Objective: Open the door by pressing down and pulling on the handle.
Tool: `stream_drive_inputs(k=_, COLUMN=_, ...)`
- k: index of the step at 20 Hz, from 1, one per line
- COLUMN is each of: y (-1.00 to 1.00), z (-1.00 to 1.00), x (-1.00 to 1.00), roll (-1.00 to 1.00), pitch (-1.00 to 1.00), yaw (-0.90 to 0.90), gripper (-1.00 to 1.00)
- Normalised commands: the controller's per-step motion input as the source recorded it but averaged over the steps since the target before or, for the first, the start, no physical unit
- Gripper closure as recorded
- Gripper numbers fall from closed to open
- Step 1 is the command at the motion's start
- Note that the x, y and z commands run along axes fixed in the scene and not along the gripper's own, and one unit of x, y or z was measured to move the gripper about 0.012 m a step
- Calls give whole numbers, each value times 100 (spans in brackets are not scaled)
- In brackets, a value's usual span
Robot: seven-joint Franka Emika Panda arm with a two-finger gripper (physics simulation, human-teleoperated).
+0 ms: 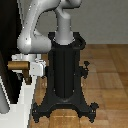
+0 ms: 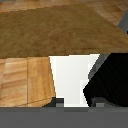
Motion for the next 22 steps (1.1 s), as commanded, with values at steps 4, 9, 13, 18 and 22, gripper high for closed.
stream_drive_inputs(k=4, y=0, z=0, x=0, roll=0, pitch=0, yaw=0, gripper=100)
stream_drive_inputs(k=9, y=20, z=0, x=0, roll=0, pitch=0, yaw=0, gripper=100)
stream_drive_inputs(k=13, y=50, z=0, x=0, roll=0, pitch=0, yaw=0, gripper=100)
stream_drive_inputs(k=18, y=100, z=0, x=0, roll=0, pitch=0, yaw=0, gripper=100)
stream_drive_inputs(k=22, y=75, z=0, x=0, roll=0, pitch=0, yaw=0, gripper=100)
